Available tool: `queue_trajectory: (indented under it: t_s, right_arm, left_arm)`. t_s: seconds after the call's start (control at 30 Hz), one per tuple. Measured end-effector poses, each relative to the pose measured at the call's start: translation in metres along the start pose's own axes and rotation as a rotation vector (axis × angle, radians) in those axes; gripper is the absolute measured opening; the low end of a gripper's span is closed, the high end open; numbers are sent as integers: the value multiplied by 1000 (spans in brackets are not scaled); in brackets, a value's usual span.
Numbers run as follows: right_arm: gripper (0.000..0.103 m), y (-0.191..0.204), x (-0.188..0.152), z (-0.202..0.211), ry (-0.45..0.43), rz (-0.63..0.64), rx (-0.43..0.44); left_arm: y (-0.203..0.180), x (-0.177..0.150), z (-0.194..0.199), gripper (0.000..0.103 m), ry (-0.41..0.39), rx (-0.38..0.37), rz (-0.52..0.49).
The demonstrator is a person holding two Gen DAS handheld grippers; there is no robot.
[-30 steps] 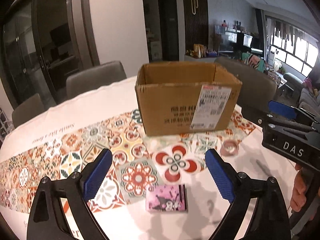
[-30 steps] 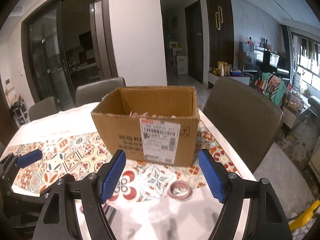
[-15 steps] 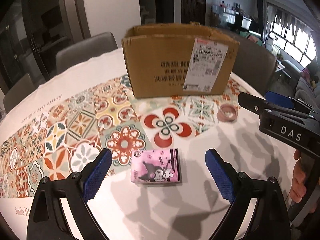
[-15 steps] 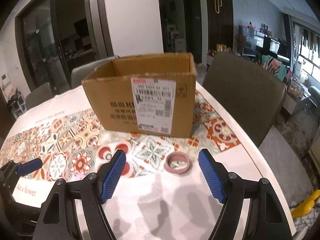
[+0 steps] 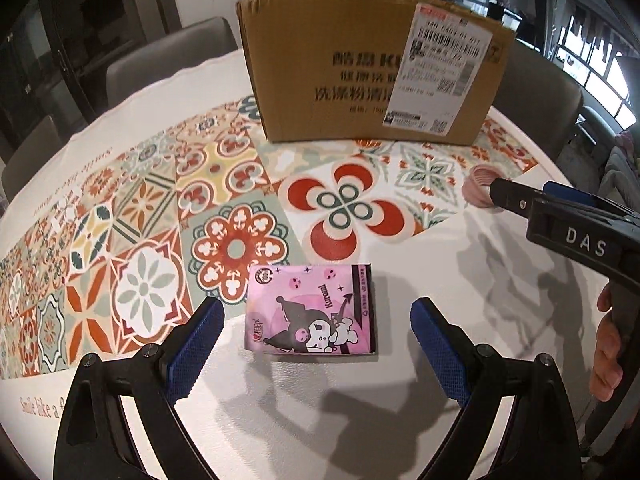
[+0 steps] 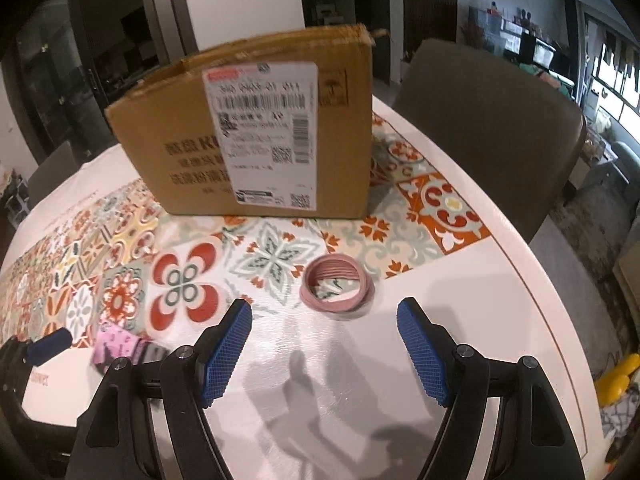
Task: Organize soft objects
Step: 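Close left tool on pink Kuromi packet while right tool grasps pink hair tie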
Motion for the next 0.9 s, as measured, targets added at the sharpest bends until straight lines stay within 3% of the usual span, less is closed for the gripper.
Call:
queue_trajectory:
  t_s: [0.4,0.53,0.6,0.7,0.8,0.9]
  right_arm:
    - [76,-4,2,-39,56,-7,-31]
    - [72,-3,3,-47,53,11,-45]
    - [57,-3,2,-51,57,15,-48]
    - [47,-2,2,-58,74,18,-46]
    - [29,0,3,-57,65,30,-49]
    - [18,3,3,-57,64,44,-46]
  left_arm:
    - [10,-3,-21,95,56,13,36]
    - [11,-3,-24,88,65,14,38]
    - [12,-3,-26,85,71,11,42]
    - [12,-4,-29,75,79,-1,48]
    - [12,-5,-30,73,74,-12,54]
    - [12,-6,-29,73,68,-18,57]
Point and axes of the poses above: each gripper's, at about its wrist camera, not at the fingertips, and z roughly against the way its jaws point, y to its left, x to its top, the point moved 5 cm from there along -z, roughly the way its jaws point, and after that the axes turned 1 degree about z, right-handed, at the moved point
